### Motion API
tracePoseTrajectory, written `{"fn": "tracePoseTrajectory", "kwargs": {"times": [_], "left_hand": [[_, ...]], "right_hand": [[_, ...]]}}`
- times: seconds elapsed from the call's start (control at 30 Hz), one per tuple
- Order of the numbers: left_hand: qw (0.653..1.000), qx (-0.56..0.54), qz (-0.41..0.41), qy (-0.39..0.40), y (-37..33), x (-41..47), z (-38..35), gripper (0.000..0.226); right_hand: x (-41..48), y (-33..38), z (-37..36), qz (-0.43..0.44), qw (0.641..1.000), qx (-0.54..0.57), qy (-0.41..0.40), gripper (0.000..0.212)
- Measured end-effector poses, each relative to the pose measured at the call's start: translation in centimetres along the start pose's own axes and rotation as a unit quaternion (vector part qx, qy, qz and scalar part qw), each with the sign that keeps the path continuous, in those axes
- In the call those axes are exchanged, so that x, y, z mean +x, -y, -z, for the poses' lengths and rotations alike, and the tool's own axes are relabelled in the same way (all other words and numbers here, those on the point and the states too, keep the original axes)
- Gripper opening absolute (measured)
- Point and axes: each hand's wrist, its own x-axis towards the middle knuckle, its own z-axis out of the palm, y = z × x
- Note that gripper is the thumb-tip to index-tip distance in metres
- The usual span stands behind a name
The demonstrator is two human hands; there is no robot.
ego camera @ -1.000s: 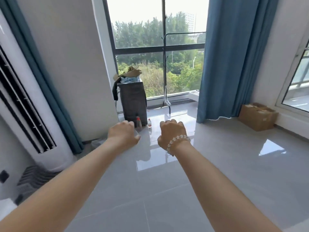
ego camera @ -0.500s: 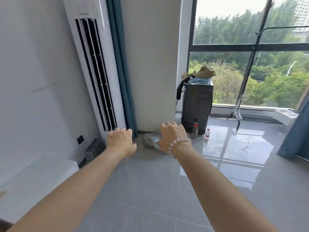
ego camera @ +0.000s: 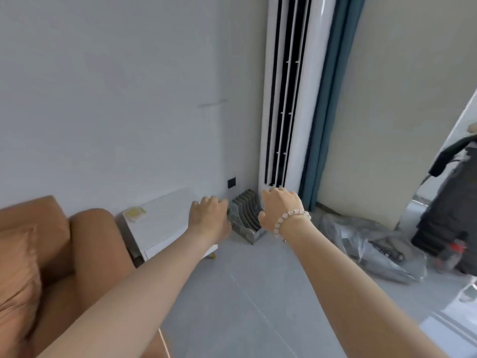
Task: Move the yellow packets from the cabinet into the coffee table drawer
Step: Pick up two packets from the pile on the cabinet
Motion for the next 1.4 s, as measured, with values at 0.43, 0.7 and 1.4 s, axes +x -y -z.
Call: {"fn": "tracePoseTrajectory", "kwargs": {"times": [0.43,0.7,1.4], "left_hand": [[0.989,0.018,0.14,0.05,11.7,9.3,-5.3,0.04],[0.983,0.013,0.177,0.053,18.5,16.9,-8.0,0.039],[0.95,-0.033,0.302,0.078,34.8,32.5,-16.4,0.033]], "right_hand": [[15.4,7.6,-5.2,0.141,0.99,0.013,0.001,0.029],[26.3,11.3,-7.3,0.156,0.987,0.025,0.009,0.03],[50.9,22.7,-15.3,0.293,0.955,0.026,0.032,0.026]]}}
